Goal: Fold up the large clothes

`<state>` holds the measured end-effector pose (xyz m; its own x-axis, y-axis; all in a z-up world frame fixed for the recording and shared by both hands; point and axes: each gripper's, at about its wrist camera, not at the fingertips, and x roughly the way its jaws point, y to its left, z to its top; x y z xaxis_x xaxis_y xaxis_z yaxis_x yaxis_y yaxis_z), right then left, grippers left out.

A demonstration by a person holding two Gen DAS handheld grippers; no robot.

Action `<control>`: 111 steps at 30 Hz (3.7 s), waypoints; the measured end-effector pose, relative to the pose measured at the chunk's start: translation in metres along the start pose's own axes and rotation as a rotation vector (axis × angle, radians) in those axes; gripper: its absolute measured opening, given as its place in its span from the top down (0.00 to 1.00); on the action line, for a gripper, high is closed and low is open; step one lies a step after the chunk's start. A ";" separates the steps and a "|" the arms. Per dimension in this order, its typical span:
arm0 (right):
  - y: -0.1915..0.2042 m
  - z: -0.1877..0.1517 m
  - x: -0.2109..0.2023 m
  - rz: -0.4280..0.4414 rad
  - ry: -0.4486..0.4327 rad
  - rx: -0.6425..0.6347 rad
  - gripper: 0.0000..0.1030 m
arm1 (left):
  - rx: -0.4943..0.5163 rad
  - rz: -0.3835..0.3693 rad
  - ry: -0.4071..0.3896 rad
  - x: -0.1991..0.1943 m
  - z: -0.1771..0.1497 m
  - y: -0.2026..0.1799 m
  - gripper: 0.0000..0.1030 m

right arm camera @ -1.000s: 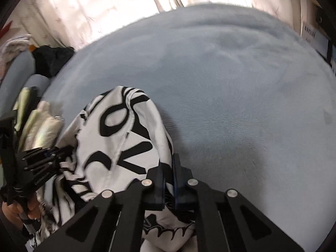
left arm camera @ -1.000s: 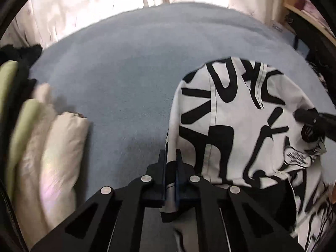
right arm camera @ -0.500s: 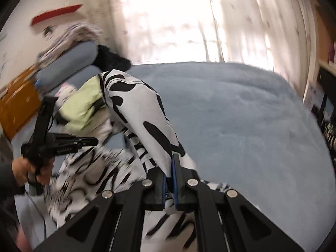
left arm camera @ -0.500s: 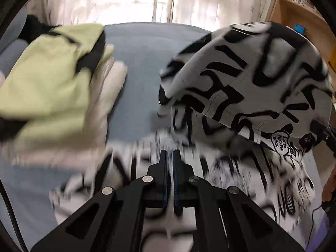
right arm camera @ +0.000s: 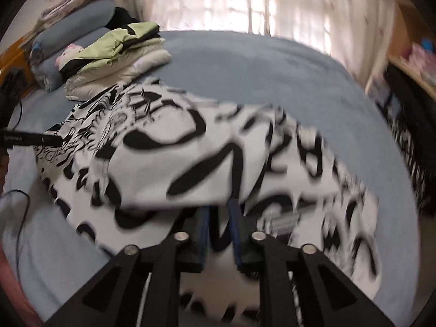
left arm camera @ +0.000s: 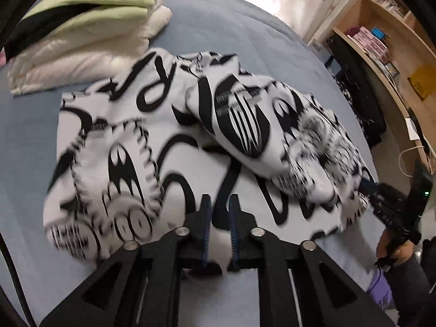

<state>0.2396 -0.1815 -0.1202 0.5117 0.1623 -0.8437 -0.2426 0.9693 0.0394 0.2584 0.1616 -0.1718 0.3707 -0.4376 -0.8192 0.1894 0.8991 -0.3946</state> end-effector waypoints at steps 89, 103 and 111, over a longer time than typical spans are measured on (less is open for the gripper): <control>0.109 -0.024 -0.122 0.260 -0.096 0.264 0.69 | 0.025 0.218 -0.079 -0.064 -0.089 -0.153 0.46; 0.110 0.007 -0.086 0.133 -0.189 0.160 0.69 | 0.194 0.343 -0.324 -0.061 -0.060 -0.173 0.30; 0.082 0.035 0.012 0.158 -0.194 0.227 0.69 | 0.127 0.370 -0.372 0.038 -0.008 -0.136 0.34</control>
<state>0.2549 -0.0933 -0.1087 0.6352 0.3247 -0.7008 -0.1529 0.9422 0.2980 0.2397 0.0231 -0.1529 0.7260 -0.0858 -0.6823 0.0850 0.9958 -0.0348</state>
